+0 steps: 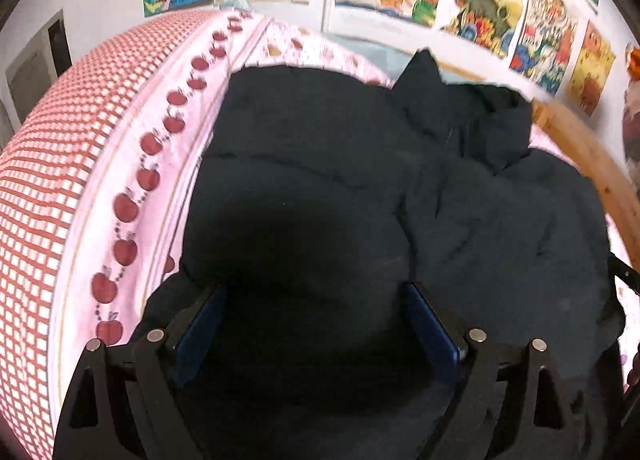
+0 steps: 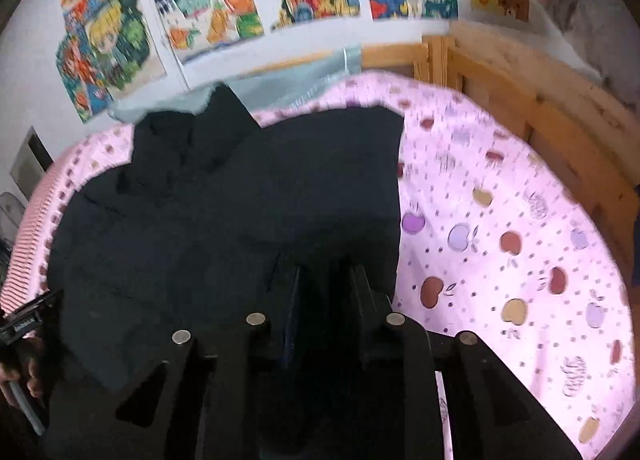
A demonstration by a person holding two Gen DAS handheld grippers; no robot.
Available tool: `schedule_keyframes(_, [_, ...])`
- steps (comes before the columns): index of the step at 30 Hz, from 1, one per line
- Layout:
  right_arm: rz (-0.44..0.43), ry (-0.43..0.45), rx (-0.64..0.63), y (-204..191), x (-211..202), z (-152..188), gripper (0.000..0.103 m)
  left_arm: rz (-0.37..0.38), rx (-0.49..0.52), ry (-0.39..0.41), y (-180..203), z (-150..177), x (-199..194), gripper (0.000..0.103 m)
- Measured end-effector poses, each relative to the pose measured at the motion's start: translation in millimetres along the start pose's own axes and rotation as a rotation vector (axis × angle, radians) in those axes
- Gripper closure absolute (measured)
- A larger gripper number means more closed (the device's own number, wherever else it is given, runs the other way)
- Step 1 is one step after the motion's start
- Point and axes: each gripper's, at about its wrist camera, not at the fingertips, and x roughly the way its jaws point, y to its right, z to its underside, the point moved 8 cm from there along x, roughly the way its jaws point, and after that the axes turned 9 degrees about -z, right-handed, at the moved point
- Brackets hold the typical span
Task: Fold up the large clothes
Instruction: 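Grasp the jacket hem with both tools, then lift the hem with both tools and fold it toward the collar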
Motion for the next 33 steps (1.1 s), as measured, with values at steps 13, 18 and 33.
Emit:
schedule_keyframes(13, [-0.106,0.14,-0.108,-30,-26,-50,0.028,0.128,0.014,0.127,7,-56,-38,0.006])
schedule_keyframes(18, [-0.161,0.117,-0.066,-51,16,-95,0.024,0.096,0.069,0.214,41,-125,-35,0.006])
schedule_keyframes(33, [-0.222,0.021,0.035,-93,129,-167,0.008,0.044,0.075,0.11,101,-214,62,0.006])
